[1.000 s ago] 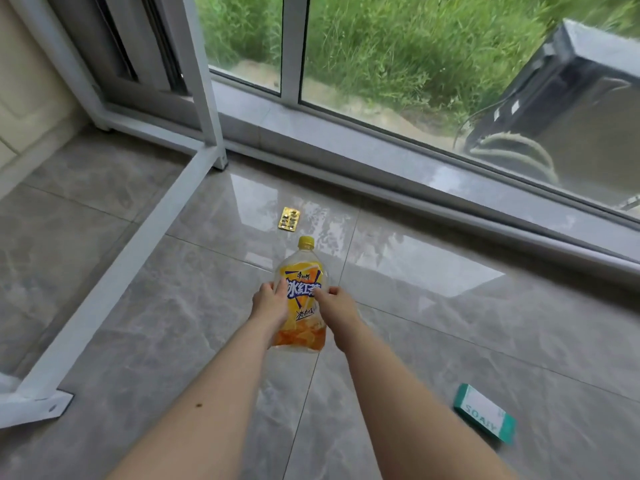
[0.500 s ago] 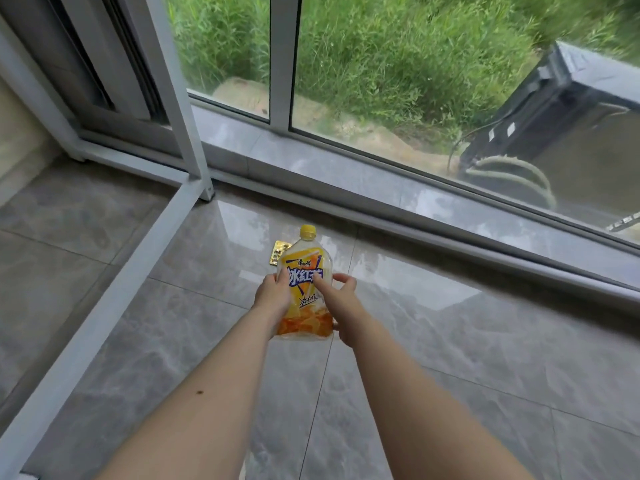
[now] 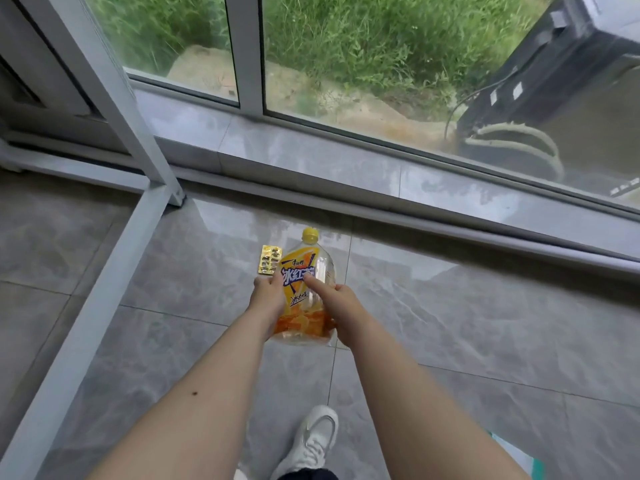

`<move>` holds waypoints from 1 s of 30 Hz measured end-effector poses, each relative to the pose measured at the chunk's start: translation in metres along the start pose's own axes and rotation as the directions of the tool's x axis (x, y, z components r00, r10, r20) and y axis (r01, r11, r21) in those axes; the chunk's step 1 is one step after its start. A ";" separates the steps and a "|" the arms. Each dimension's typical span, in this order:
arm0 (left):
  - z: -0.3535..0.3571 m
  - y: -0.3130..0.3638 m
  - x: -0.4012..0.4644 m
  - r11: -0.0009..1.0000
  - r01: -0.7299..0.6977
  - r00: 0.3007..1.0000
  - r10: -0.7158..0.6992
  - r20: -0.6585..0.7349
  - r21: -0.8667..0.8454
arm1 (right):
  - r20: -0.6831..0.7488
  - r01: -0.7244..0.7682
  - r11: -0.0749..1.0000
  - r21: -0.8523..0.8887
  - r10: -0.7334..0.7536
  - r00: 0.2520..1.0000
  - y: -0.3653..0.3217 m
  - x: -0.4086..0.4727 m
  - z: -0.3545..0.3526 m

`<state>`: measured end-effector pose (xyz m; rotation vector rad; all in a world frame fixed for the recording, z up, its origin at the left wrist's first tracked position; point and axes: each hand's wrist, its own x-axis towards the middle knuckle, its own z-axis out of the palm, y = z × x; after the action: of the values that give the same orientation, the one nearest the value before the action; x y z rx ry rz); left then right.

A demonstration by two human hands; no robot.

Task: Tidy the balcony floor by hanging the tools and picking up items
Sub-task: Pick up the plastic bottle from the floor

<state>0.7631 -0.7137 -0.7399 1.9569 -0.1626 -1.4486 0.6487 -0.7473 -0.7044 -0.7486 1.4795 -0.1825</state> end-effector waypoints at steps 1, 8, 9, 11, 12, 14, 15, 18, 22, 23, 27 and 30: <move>0.004 0.002 0.006 1.000 -0.007 1.000 0.007 -0.003 0.001 | 0.014 0.002 1.000 0.015 -0.002 1.000 -0.003 0.006 -0.002; 0.018 0.018 0.063 0.996 0.001 0.999 0.004 -0.049 0.091 | -0.127 -0.005 1.000 0.006 0.006 0.992 -0.030 0.068 0.002; 0.019 0.019 0.070 0.996 0.006 0.998 -0.001 -0.059 0.089 | -0.148 0.002 1.000 0.004 -0.001 0.989 -0.031 0.078 0.005; 0.016 0.023 0.083 0.996 0.013 0.997 -0.006 -0.083 0.091 | -0.197 0.003 1.000 -0.019 -0.007 0.980 -0.032 0.096 0.014; 0.014 0.025 0.089 0.995 0.026 0.995 -0.017 -0.095 0.091 | -0.233 0.002 0.999 -0.053 -0.014 0.972 -0.033 0.103 0.017; 0.008 0.027 0.110 0.994 0.032 0.991 -0.018 -0.134 0.109 | -0.328 -0.014 0.990 -0.138 -0.032 0.944 -0.032 0.124 0.024; 0.006 0.029 0.118 0.992 0.028 0.989 -0.010 -0.148 0.119 | -0.371 -0.024 0.985 -0.169 -0.041 0.928 -0.031 0.133 0.026; 0.001 0.025 0.152 0.990 0.022 0.987 0.000 -0.162 0.139 | -0.412 -0.023 0.984 -0.176 -0.053 0.910 -0.024 0.162 0.034; 0.001 0.008 0.211 0.986 0.011 0.985 0.018 -0.169 0.167 | -0.409 -0.032 0.979 -0.202 -0.055 0.911 -0.009 0.215 0.050; 0.002 0.004 0.226 0.985 0.003 0.985 0.027 -0.172 0.170 | -0.412 -0.032 0.977 -0.211 -0.059 0.909 -0.005 0.228 0.055; 0.003 -0.012 0.294 0.983 -0.029 0.982 0.062 -0.178 0.179 | -0.430 -0.013 0.971 -0.239 -0.094 0.898 0.008 0.291 0.072; 0.006 -0.030 0.341 0.979 -0.032 0.982 0.068 -0.176 0.200 | -0.445 0.000 0.953 -0.303 -0.142 0.884 0.020 0.329 0.080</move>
<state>0.8752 -0.8562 -1.0300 2.2169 -0.2792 -1.2531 0.7579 -0.8843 -0.9954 -1.0545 1.9645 -0.2087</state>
